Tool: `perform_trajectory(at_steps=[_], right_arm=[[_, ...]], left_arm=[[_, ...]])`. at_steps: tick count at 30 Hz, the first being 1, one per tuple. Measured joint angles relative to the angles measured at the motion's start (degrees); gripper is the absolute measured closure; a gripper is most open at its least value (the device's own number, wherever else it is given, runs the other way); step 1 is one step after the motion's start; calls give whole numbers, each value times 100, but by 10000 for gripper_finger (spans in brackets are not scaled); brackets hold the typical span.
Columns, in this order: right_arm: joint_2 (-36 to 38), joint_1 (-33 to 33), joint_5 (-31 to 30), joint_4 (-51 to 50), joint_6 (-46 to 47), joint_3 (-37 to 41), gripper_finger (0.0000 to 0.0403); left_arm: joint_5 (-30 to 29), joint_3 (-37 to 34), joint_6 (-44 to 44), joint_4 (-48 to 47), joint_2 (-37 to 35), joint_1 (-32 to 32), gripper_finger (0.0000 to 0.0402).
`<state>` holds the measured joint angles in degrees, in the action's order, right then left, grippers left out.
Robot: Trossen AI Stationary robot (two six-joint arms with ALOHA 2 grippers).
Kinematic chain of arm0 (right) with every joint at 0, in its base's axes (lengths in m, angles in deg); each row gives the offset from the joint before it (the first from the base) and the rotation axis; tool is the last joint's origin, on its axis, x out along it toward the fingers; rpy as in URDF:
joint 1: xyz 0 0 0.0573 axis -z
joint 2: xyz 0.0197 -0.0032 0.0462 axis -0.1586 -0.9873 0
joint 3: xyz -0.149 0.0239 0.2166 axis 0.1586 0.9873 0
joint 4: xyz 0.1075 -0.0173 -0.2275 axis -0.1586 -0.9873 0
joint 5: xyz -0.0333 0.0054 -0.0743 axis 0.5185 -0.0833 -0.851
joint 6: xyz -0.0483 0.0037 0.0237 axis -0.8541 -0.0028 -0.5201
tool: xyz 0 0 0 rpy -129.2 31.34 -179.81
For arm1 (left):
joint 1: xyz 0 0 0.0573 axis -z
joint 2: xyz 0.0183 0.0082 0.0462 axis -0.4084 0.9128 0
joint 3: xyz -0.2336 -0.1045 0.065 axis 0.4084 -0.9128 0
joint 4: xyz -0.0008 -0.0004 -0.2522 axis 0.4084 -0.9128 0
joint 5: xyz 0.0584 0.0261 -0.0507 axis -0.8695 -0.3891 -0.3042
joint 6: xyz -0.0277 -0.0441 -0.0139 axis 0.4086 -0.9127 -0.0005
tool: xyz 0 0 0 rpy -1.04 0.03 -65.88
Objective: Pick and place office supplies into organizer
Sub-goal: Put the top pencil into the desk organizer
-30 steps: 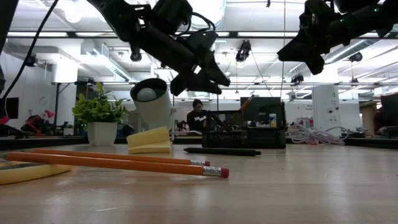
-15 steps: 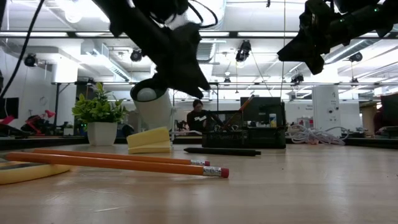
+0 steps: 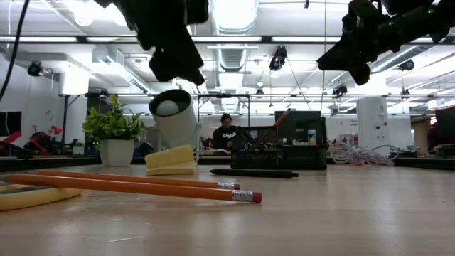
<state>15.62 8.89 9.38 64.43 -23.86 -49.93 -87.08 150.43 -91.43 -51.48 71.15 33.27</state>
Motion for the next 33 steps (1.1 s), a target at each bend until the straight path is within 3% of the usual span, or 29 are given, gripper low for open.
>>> perform_trajectory(at_steps=[9, 17, 27, 33], right_arm=[[-1, 0, -11, 0, 0, -1, 346], [-3, 0, -10, -7, 13, 0, 346], [-3, 0, -8, -7, 43, 0, 346], [-1, 0, -7, -5, 43, 0, 346]], left_arm=[[35, 505, 263, -976, 478, 648, 245], [335, 818, 251, -1124, 1039, 923, 245], [383, 891, -635, -1576, 1618, 1094, 245], [381, 931, -650, -1571, 1813, 1147, 245]])
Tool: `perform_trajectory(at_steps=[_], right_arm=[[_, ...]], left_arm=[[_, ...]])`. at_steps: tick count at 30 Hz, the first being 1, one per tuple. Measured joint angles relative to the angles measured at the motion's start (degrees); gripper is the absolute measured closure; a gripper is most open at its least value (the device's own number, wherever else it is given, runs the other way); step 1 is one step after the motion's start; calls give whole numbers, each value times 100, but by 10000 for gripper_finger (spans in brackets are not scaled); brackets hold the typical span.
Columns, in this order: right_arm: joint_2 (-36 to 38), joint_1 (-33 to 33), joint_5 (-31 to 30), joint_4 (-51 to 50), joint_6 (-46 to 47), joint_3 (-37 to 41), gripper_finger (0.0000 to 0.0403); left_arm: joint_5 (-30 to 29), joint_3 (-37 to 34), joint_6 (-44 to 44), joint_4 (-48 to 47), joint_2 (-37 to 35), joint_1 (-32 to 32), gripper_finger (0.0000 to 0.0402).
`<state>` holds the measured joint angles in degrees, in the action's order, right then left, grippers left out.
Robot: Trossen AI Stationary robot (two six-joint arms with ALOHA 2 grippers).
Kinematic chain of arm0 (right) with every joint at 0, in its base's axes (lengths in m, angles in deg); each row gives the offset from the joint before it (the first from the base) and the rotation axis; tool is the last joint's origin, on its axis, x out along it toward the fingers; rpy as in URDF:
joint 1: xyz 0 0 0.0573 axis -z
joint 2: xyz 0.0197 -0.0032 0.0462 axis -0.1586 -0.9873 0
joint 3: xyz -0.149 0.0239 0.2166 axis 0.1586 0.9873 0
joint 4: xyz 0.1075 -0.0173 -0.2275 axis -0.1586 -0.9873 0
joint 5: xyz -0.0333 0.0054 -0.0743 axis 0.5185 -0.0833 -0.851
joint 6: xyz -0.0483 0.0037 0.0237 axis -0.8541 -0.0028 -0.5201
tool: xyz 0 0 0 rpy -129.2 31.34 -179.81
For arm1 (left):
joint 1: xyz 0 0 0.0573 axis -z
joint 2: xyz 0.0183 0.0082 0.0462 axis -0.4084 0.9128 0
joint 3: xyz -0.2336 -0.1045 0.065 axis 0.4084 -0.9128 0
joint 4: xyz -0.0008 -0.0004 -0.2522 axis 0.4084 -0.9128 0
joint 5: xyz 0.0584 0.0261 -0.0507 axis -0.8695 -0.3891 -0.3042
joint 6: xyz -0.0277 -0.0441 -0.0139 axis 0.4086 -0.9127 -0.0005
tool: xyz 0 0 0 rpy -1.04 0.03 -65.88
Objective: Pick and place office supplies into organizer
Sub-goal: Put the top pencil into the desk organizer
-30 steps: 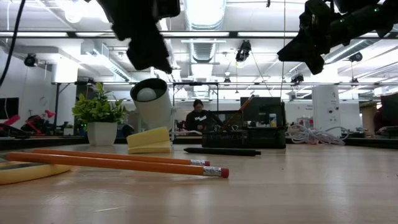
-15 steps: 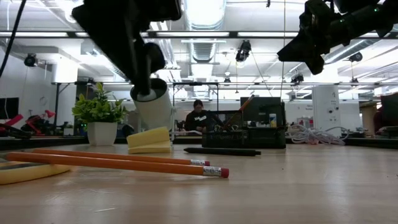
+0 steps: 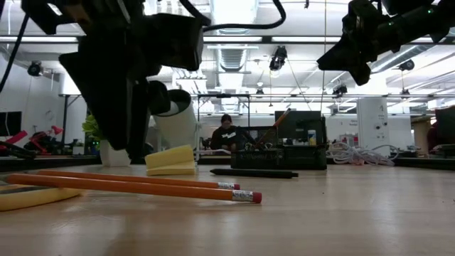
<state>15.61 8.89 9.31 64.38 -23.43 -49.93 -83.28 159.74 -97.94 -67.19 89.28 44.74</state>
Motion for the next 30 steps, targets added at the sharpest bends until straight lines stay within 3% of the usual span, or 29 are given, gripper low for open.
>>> perform_trajectory(at_steps=[13, 30], right_arm=[[0, 0, 3, -1, 0, 0, 346], [0, 0, 7, -3, -16, 1, 346]], left_arm=[[-104, 52, -30, -161, 423, 38, 245], [-264, 52, -153, -141, 466, 43, 245]])
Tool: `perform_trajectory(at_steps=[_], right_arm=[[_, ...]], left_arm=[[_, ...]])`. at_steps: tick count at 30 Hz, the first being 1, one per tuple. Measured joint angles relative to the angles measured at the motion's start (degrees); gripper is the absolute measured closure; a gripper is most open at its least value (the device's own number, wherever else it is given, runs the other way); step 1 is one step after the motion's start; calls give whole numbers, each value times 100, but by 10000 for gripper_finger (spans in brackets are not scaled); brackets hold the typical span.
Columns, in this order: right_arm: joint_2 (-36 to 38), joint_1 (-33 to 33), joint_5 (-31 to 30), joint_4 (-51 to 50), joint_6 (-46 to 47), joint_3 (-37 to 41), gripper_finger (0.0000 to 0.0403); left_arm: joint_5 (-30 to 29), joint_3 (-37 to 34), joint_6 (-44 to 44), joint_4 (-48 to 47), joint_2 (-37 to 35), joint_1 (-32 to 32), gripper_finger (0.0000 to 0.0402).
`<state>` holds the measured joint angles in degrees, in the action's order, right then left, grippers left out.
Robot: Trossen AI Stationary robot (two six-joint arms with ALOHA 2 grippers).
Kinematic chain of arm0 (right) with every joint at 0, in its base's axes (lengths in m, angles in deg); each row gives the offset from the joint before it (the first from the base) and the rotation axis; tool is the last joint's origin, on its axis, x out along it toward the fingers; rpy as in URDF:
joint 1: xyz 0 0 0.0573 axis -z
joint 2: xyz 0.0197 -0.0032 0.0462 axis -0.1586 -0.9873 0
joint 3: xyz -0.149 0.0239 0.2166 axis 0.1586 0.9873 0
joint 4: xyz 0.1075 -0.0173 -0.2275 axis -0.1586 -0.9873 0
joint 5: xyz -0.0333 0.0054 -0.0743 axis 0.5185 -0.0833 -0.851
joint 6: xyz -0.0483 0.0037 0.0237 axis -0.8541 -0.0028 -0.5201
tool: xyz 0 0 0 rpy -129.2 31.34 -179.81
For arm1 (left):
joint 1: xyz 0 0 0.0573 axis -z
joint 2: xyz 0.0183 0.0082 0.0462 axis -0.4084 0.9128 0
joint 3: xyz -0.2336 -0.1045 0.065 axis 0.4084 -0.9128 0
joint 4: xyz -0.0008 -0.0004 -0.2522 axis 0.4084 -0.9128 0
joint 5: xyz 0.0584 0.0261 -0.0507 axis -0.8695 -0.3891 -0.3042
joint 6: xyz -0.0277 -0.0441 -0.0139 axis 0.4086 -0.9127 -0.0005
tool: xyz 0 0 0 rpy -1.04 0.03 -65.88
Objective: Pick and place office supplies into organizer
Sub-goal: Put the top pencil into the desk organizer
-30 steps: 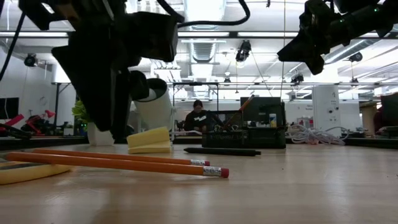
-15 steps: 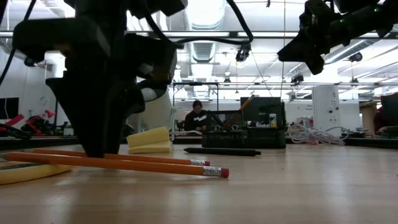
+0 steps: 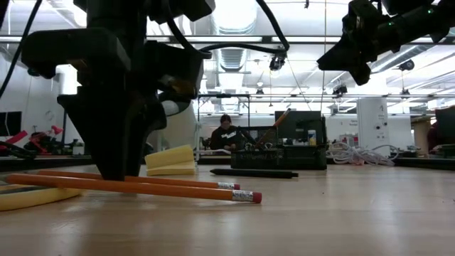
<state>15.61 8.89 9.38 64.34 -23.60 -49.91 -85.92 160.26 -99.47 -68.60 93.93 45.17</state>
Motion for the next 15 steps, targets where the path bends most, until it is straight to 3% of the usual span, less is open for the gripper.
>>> perform_trajectory(at_steps=[7, 15], right_arm=[[0, -2, 0, 0, -2, 0, 346], [0, -1, 0, 0, -2, -1, 346]], left_arm=[[-11, 0, 3, -2, 24, 0, 260], [30, -4, 3, 33, 33, 0, 346]])
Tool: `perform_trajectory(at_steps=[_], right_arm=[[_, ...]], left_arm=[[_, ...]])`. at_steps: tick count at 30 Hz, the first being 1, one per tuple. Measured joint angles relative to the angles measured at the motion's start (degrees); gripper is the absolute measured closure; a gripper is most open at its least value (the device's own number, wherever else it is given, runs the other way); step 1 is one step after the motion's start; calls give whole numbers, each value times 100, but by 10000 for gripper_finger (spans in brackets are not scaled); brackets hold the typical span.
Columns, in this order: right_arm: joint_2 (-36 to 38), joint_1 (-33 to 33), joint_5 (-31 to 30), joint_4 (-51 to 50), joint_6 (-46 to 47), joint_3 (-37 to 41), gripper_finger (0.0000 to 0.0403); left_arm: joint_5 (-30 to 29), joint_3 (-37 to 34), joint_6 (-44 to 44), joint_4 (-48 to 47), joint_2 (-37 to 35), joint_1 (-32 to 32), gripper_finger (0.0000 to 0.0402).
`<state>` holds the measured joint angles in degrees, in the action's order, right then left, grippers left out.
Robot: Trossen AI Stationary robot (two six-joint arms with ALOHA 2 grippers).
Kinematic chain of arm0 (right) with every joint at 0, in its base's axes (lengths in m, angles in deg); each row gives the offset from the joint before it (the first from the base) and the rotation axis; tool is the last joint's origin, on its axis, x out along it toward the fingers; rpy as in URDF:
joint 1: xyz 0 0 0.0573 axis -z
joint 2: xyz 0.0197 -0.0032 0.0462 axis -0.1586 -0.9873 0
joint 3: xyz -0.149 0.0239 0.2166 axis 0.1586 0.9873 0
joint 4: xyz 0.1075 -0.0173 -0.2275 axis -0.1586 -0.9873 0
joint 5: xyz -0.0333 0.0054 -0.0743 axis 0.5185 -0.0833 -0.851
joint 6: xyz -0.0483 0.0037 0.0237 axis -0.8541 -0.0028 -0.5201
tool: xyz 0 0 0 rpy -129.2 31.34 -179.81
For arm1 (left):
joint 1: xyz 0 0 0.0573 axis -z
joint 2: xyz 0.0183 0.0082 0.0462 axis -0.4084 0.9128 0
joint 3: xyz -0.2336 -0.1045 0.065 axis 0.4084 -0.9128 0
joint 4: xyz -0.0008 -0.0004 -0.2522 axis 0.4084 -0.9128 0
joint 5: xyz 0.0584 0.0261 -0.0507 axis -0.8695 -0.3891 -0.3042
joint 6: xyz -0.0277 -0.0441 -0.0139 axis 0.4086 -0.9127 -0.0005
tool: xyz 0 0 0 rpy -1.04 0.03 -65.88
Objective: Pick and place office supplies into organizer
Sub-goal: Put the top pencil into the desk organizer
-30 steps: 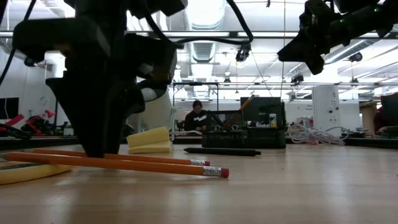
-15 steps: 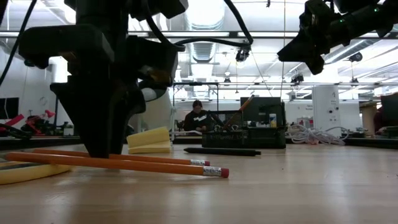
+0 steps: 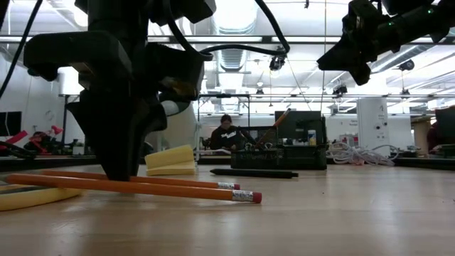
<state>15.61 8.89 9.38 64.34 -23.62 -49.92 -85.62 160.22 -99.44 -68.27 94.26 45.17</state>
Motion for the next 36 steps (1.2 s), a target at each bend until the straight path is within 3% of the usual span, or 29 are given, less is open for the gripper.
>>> perform_trajectory(at_steps=[5, 36], right_arm=[[0, 1, -2, 2, -26, 1, 346], [0, 1, -4, 4, -48, 1, 346]], left_arm=[[67, -2, -2, 18, 0, 2, 391], [-189, 12, 214, 10, -581, -339, 390]])
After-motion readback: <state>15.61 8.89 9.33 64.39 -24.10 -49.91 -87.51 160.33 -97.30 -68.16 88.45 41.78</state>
